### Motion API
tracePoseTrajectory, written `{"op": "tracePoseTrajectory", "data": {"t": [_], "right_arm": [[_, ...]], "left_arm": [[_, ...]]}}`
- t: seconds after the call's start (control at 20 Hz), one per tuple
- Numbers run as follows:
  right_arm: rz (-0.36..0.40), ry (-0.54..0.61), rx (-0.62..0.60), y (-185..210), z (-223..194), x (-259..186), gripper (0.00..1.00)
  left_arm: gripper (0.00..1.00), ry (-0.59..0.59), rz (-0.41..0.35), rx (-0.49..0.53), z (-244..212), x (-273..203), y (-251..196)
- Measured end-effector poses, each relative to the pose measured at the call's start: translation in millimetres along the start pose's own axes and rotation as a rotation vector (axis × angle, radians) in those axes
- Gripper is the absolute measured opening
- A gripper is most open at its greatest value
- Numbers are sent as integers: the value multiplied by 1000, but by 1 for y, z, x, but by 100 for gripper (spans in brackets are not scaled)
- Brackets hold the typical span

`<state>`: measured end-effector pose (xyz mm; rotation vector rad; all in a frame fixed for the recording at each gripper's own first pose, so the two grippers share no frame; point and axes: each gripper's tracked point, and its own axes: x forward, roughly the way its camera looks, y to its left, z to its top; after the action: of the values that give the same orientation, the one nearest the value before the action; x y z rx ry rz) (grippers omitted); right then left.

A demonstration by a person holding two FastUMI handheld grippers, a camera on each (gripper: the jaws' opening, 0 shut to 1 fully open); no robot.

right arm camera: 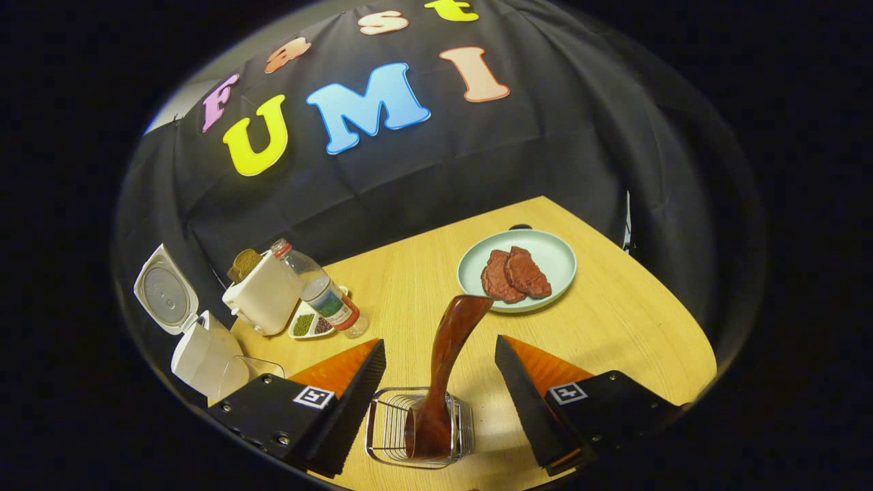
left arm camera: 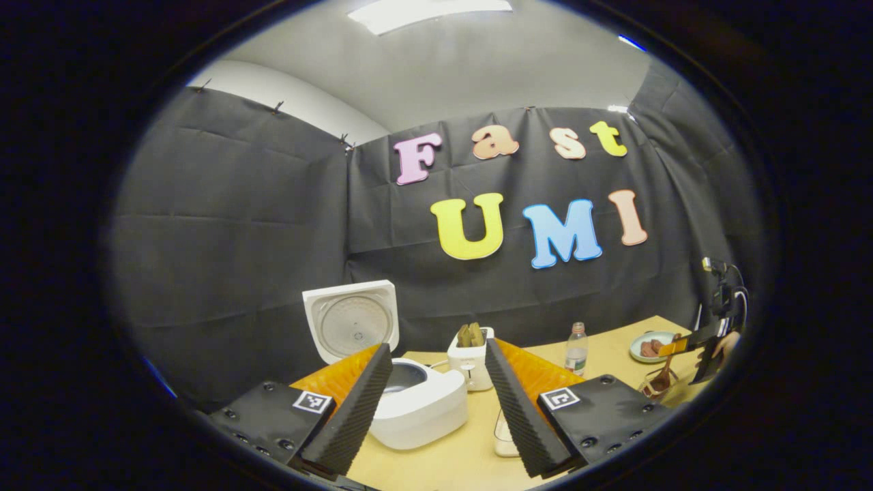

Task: Close the left gripper, press the button to open the rice cooker; take a wooden spoon from the chopstick holder with the right hand, scoop a spoonful of rice and pour it into the rice cooker, then put the wooden spoon back into the chopstick holder.

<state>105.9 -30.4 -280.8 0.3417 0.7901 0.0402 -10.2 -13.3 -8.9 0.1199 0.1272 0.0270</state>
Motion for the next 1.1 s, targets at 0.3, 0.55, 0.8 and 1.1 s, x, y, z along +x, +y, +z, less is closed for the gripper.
{"op": "tracePoseTrajectory", "data": {"t": [0.3, 0.55, 0.8, 1.1], "right_arm": [[-1, 50, 46, -2, -7, 15, 36], [103, 26, 4, 21, -1, -4, 17], [116, -43, -88, 35, 10, -32, 17], [91, -138, -105, 57, 36, -76, 16]], "left_arm": [[95, 21, 28, 3, -2, -6, 0], [95, 8, 49, 5, 2, -12, 1], [95, -26, 26, -4, 9, -4, 1], [95, -58, -51, -57, 9, 19, 11]]}}
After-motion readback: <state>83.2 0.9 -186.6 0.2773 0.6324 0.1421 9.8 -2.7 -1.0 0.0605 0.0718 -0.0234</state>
